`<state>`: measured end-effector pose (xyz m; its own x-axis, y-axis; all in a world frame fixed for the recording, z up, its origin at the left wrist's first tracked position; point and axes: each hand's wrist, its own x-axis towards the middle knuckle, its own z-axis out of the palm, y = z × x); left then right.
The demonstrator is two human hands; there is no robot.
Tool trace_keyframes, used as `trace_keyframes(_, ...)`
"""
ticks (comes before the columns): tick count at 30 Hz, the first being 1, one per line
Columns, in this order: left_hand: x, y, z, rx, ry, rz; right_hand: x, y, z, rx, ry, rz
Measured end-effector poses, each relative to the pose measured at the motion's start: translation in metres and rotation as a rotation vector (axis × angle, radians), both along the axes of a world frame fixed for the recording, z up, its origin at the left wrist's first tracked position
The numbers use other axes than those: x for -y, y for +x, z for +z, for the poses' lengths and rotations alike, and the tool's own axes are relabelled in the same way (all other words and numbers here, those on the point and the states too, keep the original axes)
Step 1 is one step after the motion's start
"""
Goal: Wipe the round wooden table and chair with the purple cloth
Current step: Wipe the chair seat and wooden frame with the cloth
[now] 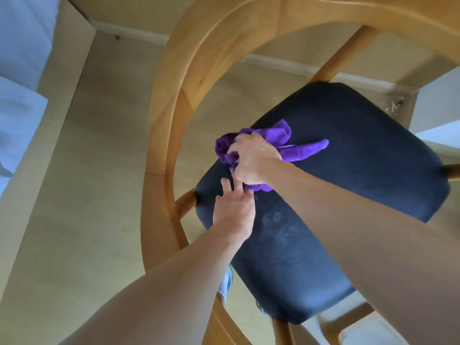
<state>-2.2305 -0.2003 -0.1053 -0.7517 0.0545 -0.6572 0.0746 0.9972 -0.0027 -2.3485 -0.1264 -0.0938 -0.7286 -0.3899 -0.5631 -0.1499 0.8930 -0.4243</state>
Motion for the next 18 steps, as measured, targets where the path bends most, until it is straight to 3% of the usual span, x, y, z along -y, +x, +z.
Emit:
trace_keyframes(3, 0.007, -0.006, 0.014, 0.081, 0.028, -0.037, -0.02, -0.012, 0.015, 0.112, -0.1, 0.001)
trace_keyframes(6, 0.02, -0.026, 0.043, 0.17, 0.089, -0.164, -0.056, -0.036, 0.024, 0.004, -0.154, -0.261)
trace_keyframes(10, 0.055, -0.03, 0.099, -0.025, 0.317, -0.461, -0.068, -0.055, 0.013, -0.103, -0.24, -0.595)
trace_keyframes(12, 0.077, -0.03, 0.12, -0.112, 0.36, -0.603, -0.05, -0.051, 0.002, -0.045, -0.139, -0.51)
trace_keyframes(15, 0.106, -0.039, 0.134, -0.144, 0.338, -0.768, -0.004, -0.016, -0.007, -0.027, 0.06, -0.199)
trace_keyframes(18, 0.118, -0.047, 0.136, -0.198, 0.372, -0.807, 0.026, 0.027, -0.003, -0.04, 0.004, -0.003)
